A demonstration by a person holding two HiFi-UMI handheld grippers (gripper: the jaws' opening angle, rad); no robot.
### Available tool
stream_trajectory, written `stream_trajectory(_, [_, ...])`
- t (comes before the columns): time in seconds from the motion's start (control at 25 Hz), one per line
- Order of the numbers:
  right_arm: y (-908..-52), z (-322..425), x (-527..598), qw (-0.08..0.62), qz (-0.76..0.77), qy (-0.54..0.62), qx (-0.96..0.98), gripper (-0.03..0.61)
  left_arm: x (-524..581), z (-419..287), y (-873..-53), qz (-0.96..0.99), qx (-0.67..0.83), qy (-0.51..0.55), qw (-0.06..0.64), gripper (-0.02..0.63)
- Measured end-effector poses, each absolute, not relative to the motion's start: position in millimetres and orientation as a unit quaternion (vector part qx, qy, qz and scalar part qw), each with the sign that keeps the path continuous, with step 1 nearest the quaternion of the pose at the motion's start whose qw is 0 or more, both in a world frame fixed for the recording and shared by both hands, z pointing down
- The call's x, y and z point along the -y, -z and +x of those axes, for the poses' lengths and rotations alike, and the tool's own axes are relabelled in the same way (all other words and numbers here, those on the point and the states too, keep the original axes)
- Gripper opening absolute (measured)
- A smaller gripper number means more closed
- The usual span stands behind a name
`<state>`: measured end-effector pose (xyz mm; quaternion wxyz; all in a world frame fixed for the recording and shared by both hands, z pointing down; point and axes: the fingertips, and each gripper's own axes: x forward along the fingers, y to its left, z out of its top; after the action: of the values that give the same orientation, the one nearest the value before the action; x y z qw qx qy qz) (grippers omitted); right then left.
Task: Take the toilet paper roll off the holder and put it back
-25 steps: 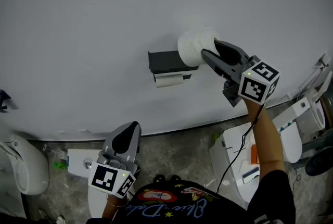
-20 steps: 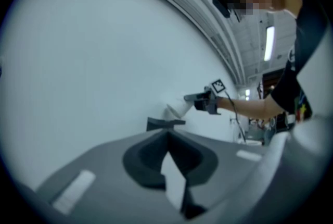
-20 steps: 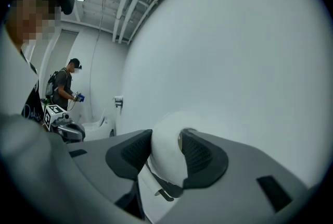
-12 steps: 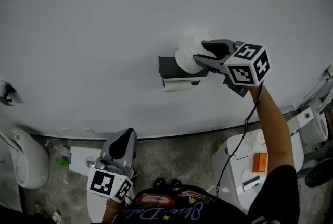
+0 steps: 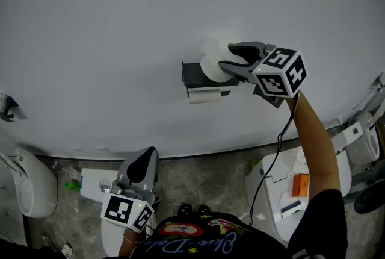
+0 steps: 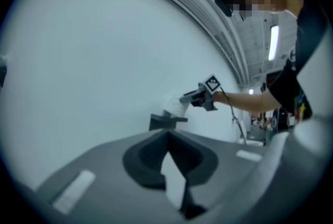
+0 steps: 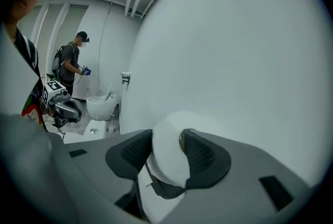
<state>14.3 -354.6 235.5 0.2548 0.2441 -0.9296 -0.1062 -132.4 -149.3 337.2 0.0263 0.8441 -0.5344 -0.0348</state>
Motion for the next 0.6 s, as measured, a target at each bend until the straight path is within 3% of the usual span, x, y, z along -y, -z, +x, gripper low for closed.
stream_trajectory(0.4, [-241,3,358,0.341,0.189,0.083,0.917,0.181,150,-130,-342,0.845,0.532,0.034,0.035,-0.002])
stream_trajectory(0.6, [-239,-2,361,0.354,0.171,0.075,0.917,0.181,149,-131,-343,0.844,0.534,0.036,0.038,-0.002])
